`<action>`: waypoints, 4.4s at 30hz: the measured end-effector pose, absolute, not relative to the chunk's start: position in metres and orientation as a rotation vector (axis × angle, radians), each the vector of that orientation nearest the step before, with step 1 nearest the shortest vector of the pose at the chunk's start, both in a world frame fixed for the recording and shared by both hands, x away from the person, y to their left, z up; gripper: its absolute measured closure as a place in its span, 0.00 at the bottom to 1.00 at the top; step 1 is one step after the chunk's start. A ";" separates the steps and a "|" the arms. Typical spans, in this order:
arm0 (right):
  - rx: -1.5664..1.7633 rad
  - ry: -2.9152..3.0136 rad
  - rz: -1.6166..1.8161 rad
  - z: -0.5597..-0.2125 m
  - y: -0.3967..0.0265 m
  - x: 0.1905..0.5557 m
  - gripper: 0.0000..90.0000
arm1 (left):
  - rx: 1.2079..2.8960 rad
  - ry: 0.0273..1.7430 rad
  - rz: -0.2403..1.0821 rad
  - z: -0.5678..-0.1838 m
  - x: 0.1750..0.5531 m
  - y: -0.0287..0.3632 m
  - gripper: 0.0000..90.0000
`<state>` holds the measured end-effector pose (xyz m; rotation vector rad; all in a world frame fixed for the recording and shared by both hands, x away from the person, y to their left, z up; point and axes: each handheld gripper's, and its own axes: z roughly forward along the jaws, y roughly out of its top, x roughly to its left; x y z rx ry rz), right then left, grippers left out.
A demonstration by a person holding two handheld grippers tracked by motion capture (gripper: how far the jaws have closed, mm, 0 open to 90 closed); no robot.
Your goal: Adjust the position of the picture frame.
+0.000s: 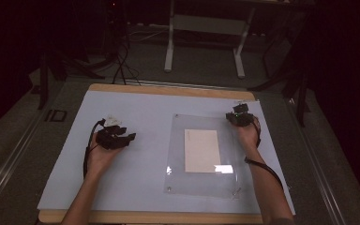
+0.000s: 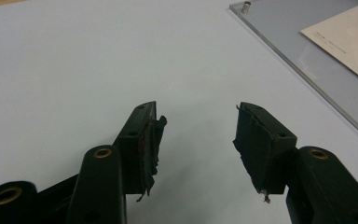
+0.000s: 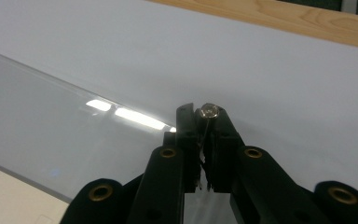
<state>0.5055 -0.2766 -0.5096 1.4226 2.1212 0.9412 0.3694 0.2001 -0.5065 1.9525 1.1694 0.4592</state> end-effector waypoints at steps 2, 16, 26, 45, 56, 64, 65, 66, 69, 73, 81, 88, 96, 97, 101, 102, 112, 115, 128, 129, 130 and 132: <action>1.416 2.125 0.936 -0.505 -0.269 0.510 0.95 | 1.946 1.175 0.462 -0.506 0.370 0.202 0.54; 1.177 2.299 0.993 -0.452 -0.113 0.540 0.95 | 1.891 1.221 0.496 -0.504 0.364 0.220 0.55; 1.088 2.477 0.923 -0.477 -0.020 0.542 0.95 | 1.826 1.306 0.517 -0.506 0.355 0.243 0.55; 1.007 2.583 0.929 -0.494 -0.047 0.522 0.78 | 1.883 1.279 0.539 -0.511 0.358 0.233 0.52; 0.963 2.613 0.973 -0.482 -0.118 0.489 0.76 | 1.921 1.257 0.529 -0.514 0.362 0.220 0.52; 0.923 2.582 1.011 -0.477 -0.175 0.459 0.79 | 1.925 1.225 0.526 -0.511 0.364 0.212 0.51; 0.923 2.580 1.013 -0.476 -0.181 0.454 0.79 | 1.921 1.221 0.523 -0.510 0.365 0.211 0.51; 0.919 2.576 1.015 -0.476 -0.188 0.449 0.79 | 1.920 1.222 0.521 -0.510 0.367 0.211 0.52; 0.908 2.565 1.041 -0.475 -0.205 0.435 0.79 | 1.927 1.210 0.522 -0.508 0.372 0.207 0.52; 0.911 2.558 1.081 -0.478 -0.226 0.414 0.80 | 1.936 1.189 0.519 -0.505 0.380 0.199 0.52; 0.918 2.556 1.087 -0.495 -0.243 0.386 0.80 | 1.974 1.155 0.501 -0.509 0.399 0.180 0.51; 0.947 2.543 1.131 -0.515 -0.251 0.364 0.81 | 1.957 1.174 0.465 -0.519 0.419 0.176 0.50; 0.906 2.562 1.124 -0.520 -0.264 0.338 0.88 | 1.974 1.178 0.457 -0.522 0.438 0.169 0.54; 0.885 2.574 1.119 -0.520 -0.265 0.335 0.88 | 1.977 1.177 0.459 -0.522 0.441 0.168 0.55; 0.791 2.617 1.101 -0.521 -0.263 0.323 0.85 | 1.976 1.178 0.451 -0.523 0.450 0.163 0.55; 0.775 2.626 1.102 -0.521 -0.262 0.321 0.85 | 1.979 1.181 0.449 -0.523 0.452 0.162 0.55; 0.759 2.592 1.158 -0.528 -0.242 0.324 0.87 | 1.971 1.168 0.430 -0.526 0.470 0.149 0.57; 0.763 2.569 1.164 -0.529 -0.237 0.323 0.93 | 1.975 1.170 0.441 -0.527 0.476 0.143 0.57; 0.823 2.530 1.196 -0.532 -0.237 0.321 0.94 | 1.937 1.148 0.453 -0.529 0.507 0.114 0.61; 0.827 2.530 1.199 -0.532 -0.237 0.321 0.94 | 1.933 1.152 0.447 -0.529 0.509 0.113 0.63; 0.829 2.529 1.201 -0.532 -0.237 0.321 0.94 | 1.940 1.160 0.429 -0.530 0.512 0.111 0.64; 0.833 2.527 1.202 -0.532 -0.237 0.321 0.94 | 1.969 1.143 0.429 -0.531 0.517 0.104 0.65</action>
